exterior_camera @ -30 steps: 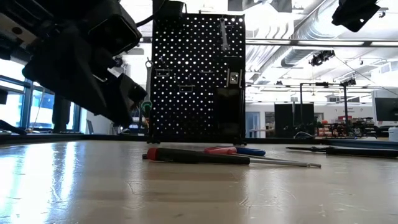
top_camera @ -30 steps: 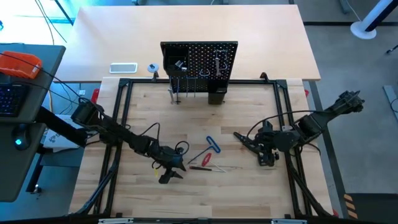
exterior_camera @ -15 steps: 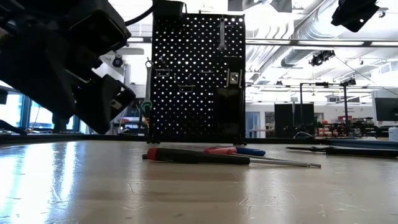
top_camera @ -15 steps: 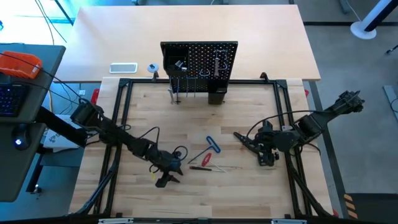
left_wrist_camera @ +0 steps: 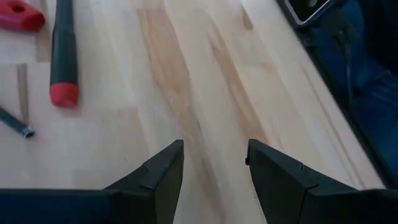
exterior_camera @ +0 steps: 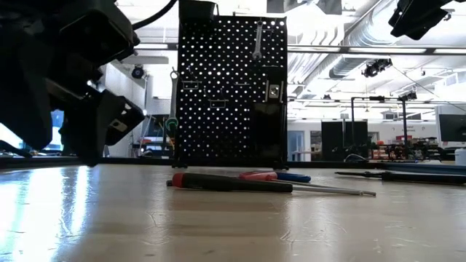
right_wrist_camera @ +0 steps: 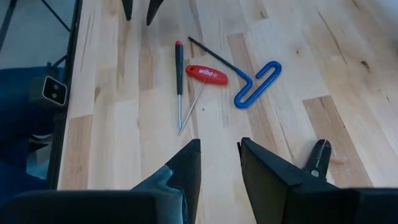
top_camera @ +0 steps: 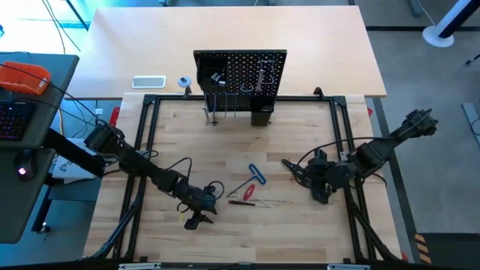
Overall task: Hang tools onto peg board
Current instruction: Put the nut driver into the bottom black bin on the pegboard
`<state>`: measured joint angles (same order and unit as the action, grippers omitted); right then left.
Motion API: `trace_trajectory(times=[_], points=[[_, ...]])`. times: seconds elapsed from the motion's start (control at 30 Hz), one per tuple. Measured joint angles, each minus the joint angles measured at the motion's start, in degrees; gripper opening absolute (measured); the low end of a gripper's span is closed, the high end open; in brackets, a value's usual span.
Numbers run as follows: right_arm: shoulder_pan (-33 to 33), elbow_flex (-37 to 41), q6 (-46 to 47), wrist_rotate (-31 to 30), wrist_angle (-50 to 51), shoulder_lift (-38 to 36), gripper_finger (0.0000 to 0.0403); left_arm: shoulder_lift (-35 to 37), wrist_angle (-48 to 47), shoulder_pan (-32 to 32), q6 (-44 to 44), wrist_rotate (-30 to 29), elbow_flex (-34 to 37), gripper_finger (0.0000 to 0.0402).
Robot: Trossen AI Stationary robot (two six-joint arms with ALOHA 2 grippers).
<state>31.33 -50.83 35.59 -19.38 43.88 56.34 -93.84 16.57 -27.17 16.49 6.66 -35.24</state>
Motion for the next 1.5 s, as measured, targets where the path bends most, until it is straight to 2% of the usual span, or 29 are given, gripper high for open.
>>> trace_trajectory(times=[0.33,0.57,0.73,1.03,1.27,1.4,1.5], points=[[1.50,0.00,0.20,-0.66,-0.09,0.85,0.0108,0.00,-3.12,-0.25,-0.06,-2.49,0.02,0.0172],[2.95,-0.02,-0.58,-3.06,-2.71,2.75,0.0108,0.00,-0.51,-0.45,-0.09,-3.43,0.02,0.0172],[3.89,-0.02,-2.49,-3.17,-6.92,6.71,0.0108,0.00,4.88,-1.45,-2.90,-6.32,0.02,0.0172],[4.09,-0.02,-4.56,-4.36,-13.03,15.83,0.0108,0.00,6.24,-1.45,-8.54,-14.69,0.02,0.0172],[4.09,-0.02,-6.23,-4.37,-19.50,22.26,0.0108,-1.18,9.06,0.77,-10.78,-15.02,0.02,0.0172],[4.09,-0.02,-7.44,-4.29,-22.56,25.42,0.0108,-6.03,13.68,1.71,-12.14,-12.49,-0.52,0.0172],[4.09,-0.02,-7.43,-4.12,-24.17,26.98,0.0108,-9.17,13.78,1.72,-13.58,-14.29,-2.16,0.0172]])
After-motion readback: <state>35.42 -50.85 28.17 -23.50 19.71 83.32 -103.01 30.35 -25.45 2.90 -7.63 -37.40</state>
